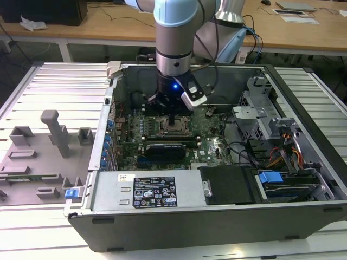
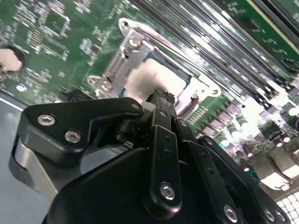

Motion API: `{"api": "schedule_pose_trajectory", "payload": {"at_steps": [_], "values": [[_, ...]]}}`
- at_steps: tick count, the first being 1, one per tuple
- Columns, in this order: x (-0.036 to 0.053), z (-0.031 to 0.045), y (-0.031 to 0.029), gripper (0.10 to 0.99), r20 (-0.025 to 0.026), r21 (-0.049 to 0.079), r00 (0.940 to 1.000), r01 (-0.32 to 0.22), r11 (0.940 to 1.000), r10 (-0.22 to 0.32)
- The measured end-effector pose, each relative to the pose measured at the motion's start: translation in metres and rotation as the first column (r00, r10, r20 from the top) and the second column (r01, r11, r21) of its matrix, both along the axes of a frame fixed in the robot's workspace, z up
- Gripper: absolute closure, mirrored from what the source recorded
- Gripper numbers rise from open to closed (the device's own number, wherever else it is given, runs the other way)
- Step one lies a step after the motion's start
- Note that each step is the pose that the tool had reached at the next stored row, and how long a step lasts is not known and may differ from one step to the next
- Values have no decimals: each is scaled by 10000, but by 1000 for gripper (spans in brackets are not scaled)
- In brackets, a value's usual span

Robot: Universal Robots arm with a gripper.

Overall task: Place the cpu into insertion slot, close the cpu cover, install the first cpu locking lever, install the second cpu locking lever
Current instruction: 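Close the cpu cover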

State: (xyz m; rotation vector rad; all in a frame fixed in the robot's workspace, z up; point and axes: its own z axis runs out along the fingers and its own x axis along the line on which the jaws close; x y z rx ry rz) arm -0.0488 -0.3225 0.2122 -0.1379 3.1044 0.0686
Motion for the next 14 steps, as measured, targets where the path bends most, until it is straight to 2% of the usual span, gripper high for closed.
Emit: {"api": "schedule_pose_trajectory", "payload": {"at_steps": [2,4,5,9,14], "values": [[19,24,-1,980,-45,-2,10000,0,10000,0],[21,76,0,980,-50,-1,10000,2,10000,-2],[22,134,0,980,-50,1,10000,1,10000,-1],[24,242,0,980,-51,-1,10000,1,10000,-1],[24,257,0,980,-50,1,10000,0,10000,0]]}}
